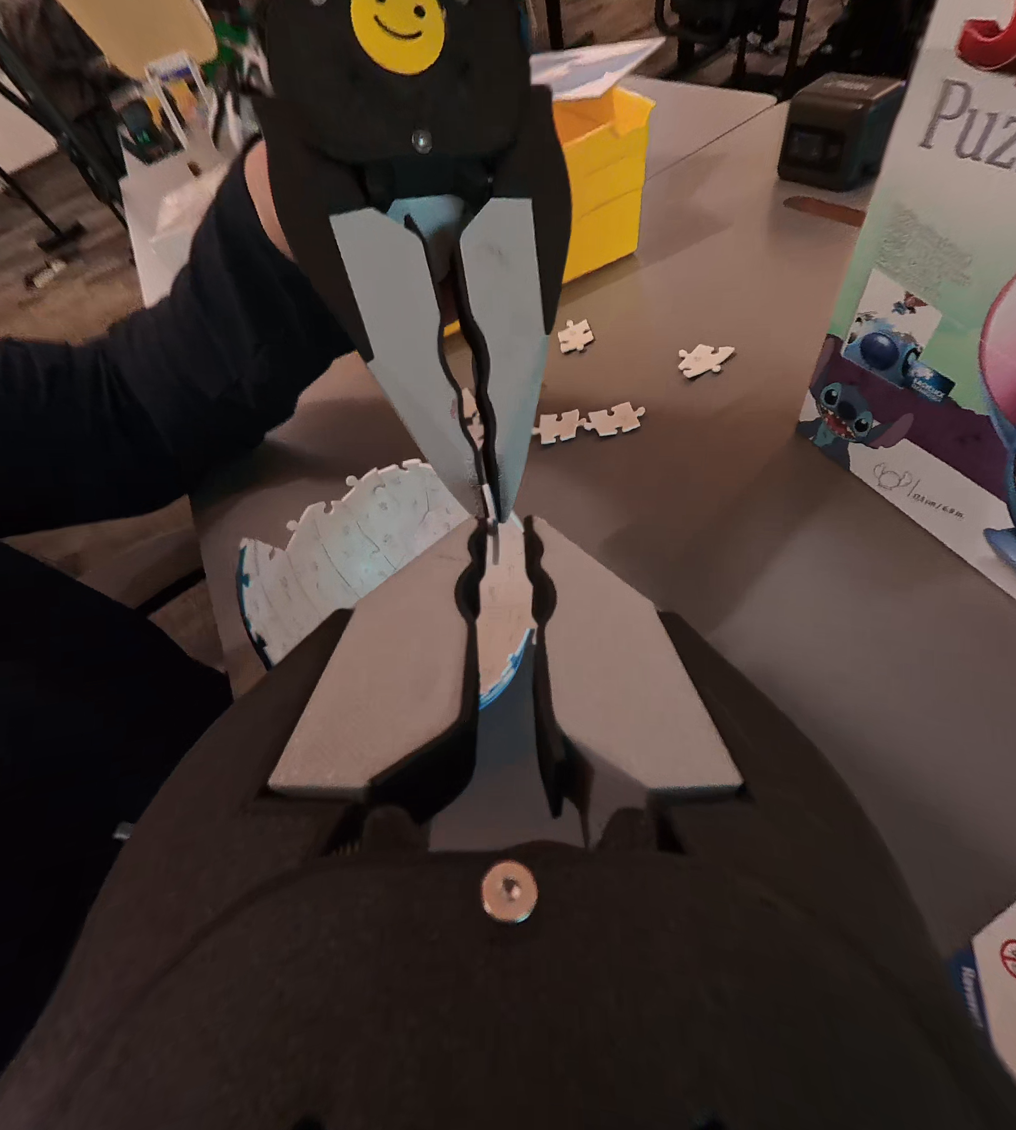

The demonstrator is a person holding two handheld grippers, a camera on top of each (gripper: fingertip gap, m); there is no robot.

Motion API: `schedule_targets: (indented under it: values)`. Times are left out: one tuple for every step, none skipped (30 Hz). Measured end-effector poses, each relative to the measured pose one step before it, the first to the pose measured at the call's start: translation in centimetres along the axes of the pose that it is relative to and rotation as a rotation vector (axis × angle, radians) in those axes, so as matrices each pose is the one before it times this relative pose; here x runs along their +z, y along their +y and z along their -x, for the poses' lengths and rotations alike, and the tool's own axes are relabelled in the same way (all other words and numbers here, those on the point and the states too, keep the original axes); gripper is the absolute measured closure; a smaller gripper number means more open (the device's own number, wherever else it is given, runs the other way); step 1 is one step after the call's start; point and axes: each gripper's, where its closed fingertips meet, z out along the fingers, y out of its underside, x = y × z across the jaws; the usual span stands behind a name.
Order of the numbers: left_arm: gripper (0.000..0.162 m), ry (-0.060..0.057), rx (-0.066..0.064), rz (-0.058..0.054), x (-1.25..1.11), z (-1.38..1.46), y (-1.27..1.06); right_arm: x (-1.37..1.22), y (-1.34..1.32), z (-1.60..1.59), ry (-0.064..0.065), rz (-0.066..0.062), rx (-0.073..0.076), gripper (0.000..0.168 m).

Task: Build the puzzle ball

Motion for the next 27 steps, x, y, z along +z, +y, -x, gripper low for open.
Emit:
schedule_targets:
  values:
    - [0.162, -0.0039, 0.0018, 0.0041, 0.085, 0.043, 0.041, 0.219, 0.219, 0.099, 0.0135, 0.0314, -0.0218, 0.164]
    - [0.162, -0.0031, 0.0006, 0.0045, 0.097, 0.056, 0.047, 0.203, 0.233, 0.052, 0.0164, 0.0322, -0.0194, 0.168]
    - [0.162, 0.0025, 0.0009, 0.0054, 0.133, -0.024, 0.061, 0.151, 0.201, 0.001, 0.0207, 0.0304, -0.0174, 0.168]
    - [0.162, -0.0020, 0.0020, 0.0069, 0.171, 0.055, 0.103, 0.062, 0.158, -0.022, 0.0219, 0.0260, -0.0152, 0.168]
    - [0.162, 0.0028, 0.0017, 0.0026, 0.145, -0.012, 0.040, -0.006, 0.134, 0.023, 0.0181, 0.0230, -0.0069, 0.168]
    - [0.162, 0.0135, 0.0013, 0.0012, 0.104, -0.160, 0.024, -0.063, 0.116, 0.127, 0.0082, 0.0199, 0.0065, 0.168]
    - [0.161, 0.0197, 0.0005, 0.0024, -0.019, -0.230, 0.031, -0.111, 0.103, 0.149, 0.0035, 0.0173, 0.0200, 0.168]
    - [0.159, 0.0126, 0.0016, 0.0076, -0.210, -0.083, 0.113, -0.166, 0.199, -0.024, 0.0129, 0.0210, 0.0255, 0.168]
    - [0.154, 0.0099, 0.0020, 0.0021, -0.384, -0.017, 0.052, -0.223, 0.294, -0.168, 0.0212, 0.0286, 0.0181, 0.168]
    - [0.149, 0.0139, 0.0038, -0.0093, -0.548, -0.040, -0.091, -0.241, 0.213, -0.105, 0.0201, 0.0258, 0.0093, 0.168]
    - [0.147, 0.0209, 0.0029, -0.0183, -0.614, -0.077, -0.191, -0.216, 0.102, 0.043, 0.0131, 0.0214, 0.0080, 0.168]
    - [0.146, 0.0188, -0.0006, -0.0213, -0.607, 0.078, -0.240, -0.139, 0.068, 0.243, 0.0027, 0.0241, 0.0091, 0.168]
    - [0.145, 0.0034, -0.0071, -0.0208, -0.488, 0.429, -0.242, -0.027, 0.058, 0.376, -0.0018, 0.0264, 0.0059, 0.168]
    - [0.146, -0.0147, -0.0117, -0.0182, -0.312, 0.824, -0.264, 0.091, 0.046, 0.363, 0.0039, 0.0275, -0.0018, 0.168]
    - [0.146, -0.0253, -0.0172, -0.0204, -0.064, 1.090, -0.307, 0.194, 0.110, 0.282, 0.0122, 0.0328, -0.0097, 0.168]
    - [0.148, -0.0269, -0.0253, -0.0156, 0.218, 1.206, -0.239, 0.231, 0.154, 0.187, 0.0199, 0.0356, -0.0147, 0.168]
    - [0.148, -0.0230, -0.0318, -0.0022, 0.460, 1.184, -0.026, 0.212, 0.134, 0.095, 0.0242, 0.0327, -0.0159, 0.168]
    - [0.148, -0.0163, -0.0310, 0.0074, 0.618, 1.051, 0.126, 0.149, 0.083, 0.100, 0.0210, 0.0261, -0.0145, 0.168]
    - [0.148, -0.0065, -0.0253, 0.0054, 0.682, 0.815, 0.124, 0.039, 0.000, 0.105, 0.0158, 0.0160, -0.0103, 0.168]
    - [0.149, 0.0089, -0.0183, 0.0035, 0.687, 0.462, 0.150, -0.105, -0.066, 0.029, 0.0161, 0.0051, -0.0064, 0.168]
    - [0.151, 0.0228, -0.0158, 0.0079, 0.644, 0.130, 0.258, -0.226, -0.098, -0.114, 0.0213, -0.0052, -0.0044, 0.168]
    - [0.152, 0.0303, -0.0158, 0.0142, 0.503, -0.094, 0.369, -0.361, -0.092, -0.193, 0.0238, -0.0151, -0.0010, 0.168]
    - [0.152, 0.0243, -0.0192, 0.0161, 0.341, -0.126, 0.405, -0.514, -0.107, -0.148, 0.0186, -0.0291, 0.0050, 0.168]
    - [0.153, 0.0146, -0.0193, 0.0176, 0.125, -0.107, 0.408, -0.650, -0.143, -0.052, 0.0103, -0.0448, 0.0122, 0.168]
    - [0.153, 0.0039, -0.0145, 0.0094, -0.070, -0.079, 0.285, -0.767, -0.115, -0.019, 0.0061, -0.0541, 0.0174, 0.168]
    - [0.155, -0.0066, -0.0059, -0.0038, -0.251, -0.046, 0.120, -0.844, -0.033, -0.140, 0.0098, -0.0552, 0.0179, 0.168]
    - [0.159, -0.0212, -0.0028, -0.0112, -0.419, 0.105, 0.058, -0.881, 0.135, -0.438, 0.0224, -0.0501, 0.0171, 0.168]
